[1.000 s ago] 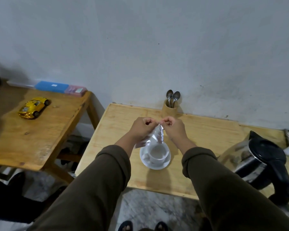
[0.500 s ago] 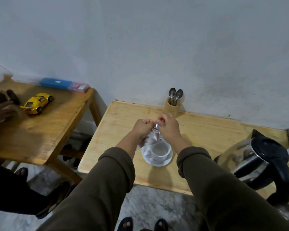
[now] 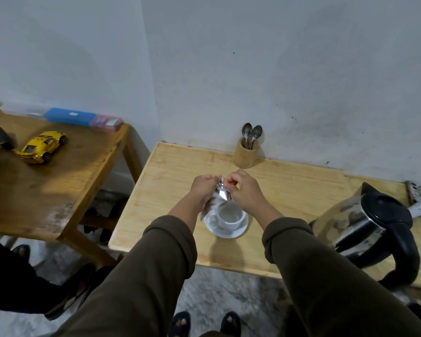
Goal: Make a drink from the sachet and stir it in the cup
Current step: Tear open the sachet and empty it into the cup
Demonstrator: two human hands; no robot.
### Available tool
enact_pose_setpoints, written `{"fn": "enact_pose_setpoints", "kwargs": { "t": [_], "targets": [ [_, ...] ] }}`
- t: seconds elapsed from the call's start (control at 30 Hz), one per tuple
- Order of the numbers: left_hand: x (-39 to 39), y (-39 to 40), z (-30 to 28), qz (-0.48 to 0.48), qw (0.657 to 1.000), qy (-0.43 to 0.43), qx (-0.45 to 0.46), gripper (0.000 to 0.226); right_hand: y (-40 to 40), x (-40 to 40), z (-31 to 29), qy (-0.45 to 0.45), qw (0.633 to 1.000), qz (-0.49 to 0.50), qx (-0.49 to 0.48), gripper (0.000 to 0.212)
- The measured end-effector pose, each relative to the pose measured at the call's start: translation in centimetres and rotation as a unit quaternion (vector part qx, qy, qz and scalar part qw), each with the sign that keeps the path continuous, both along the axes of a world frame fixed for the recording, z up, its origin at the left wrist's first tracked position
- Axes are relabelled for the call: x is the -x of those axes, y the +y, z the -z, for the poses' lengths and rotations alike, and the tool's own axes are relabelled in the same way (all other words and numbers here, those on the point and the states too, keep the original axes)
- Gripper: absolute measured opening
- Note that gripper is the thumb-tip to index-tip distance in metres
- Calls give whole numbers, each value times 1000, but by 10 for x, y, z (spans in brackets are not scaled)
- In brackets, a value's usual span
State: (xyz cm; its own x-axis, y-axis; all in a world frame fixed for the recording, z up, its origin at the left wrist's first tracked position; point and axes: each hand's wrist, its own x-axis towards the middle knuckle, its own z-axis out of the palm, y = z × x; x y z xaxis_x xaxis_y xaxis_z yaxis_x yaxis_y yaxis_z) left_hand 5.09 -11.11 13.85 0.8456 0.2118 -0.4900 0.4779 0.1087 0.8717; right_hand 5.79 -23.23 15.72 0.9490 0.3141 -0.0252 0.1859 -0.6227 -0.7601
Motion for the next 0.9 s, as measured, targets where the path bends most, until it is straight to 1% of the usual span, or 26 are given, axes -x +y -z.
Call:
{"fn": "enact_pose_setpoints", "kwargs": {
  "t": [0.13,0.23,0.3,0.5,0.8,0.9],
  "targets": [
    [-4,-3,5,-22,999,-1,27,28,-6,2,-3,7,1000,-11,7,16],
    [-8,2,8,-46,998,7,46,28,-10,7,0,32,999,-19,15,18],
    [-8,3,11,-35,999,10,37,28,-12,9,2,43,999,-19,20,18],
    [-5,-4,26,-5,1000,16,0,39,-18,17,3,68,996,-44,34,19],
    [-3,-15,38,26,999,24,-32,39,-33,28,17,65,995,-51,55,23],
    [-8,-15,39,38,997,47,-54,34,-34,30,17,45,997,-38,41,33]
  ]
}}
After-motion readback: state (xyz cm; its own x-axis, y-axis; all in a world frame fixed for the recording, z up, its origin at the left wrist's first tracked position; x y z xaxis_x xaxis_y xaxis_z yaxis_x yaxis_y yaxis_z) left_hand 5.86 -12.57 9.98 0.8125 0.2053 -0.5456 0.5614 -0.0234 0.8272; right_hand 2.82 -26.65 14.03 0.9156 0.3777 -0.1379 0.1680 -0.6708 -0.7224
